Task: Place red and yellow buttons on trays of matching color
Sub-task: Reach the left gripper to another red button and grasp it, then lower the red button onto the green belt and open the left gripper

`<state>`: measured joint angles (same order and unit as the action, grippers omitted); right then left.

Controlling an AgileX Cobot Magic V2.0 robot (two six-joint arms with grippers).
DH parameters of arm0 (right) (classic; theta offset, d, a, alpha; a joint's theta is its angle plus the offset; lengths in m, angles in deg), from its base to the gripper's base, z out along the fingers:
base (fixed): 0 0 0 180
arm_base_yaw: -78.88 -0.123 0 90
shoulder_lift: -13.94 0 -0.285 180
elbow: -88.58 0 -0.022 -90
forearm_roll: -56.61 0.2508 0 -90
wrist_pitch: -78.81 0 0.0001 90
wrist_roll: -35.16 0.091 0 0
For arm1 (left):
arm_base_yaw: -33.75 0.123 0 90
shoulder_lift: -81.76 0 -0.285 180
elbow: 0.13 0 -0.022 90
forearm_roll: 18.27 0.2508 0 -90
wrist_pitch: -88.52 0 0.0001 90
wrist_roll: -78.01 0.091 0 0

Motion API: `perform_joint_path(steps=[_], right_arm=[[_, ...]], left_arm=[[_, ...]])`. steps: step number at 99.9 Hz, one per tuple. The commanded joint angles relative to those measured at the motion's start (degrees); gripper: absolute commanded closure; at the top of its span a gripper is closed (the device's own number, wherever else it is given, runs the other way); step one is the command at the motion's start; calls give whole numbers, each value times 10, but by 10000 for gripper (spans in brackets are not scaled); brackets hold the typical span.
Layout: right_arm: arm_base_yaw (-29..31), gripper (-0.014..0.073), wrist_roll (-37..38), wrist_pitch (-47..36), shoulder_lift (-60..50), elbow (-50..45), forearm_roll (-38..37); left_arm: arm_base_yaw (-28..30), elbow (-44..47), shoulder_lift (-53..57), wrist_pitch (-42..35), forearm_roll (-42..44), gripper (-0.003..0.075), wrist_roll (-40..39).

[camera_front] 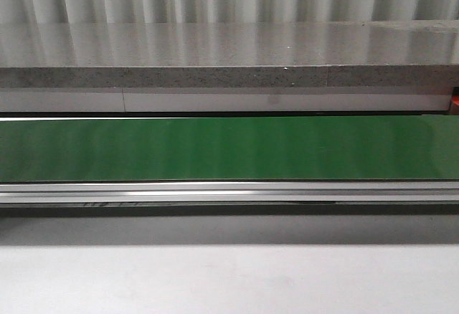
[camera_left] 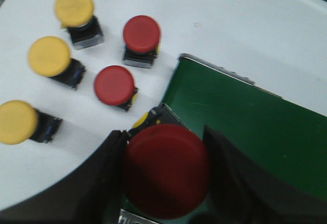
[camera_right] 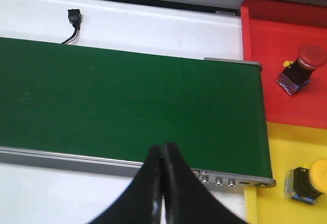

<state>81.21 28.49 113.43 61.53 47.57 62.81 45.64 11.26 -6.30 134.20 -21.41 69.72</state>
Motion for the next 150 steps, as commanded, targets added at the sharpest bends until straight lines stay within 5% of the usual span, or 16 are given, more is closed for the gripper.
perform_joint_path(steps=[1,59,69,92,129,150], right_arm=[[1,661,-6,-40,-3,14,1],[1,661,-6,-40,-3,14,1],[1,661,-6,-40,-3,14,1],[1,661,-6,-40,-3,14,1],[1,661,-6,-40,-3,14,1],[1,661,-6,-40,-3,14,1]], left_arm=[[-29,-31,5,-13,-9,740,24],[-62,-44,-83,34,-7,721,49],[-62,-47,-83,41,-7,610,54],[-63,-83,-83,88,-8,127,83],[-59,-123,-36,108,-9,101,93],[-4,-117,-23,107,-5,101,73]])
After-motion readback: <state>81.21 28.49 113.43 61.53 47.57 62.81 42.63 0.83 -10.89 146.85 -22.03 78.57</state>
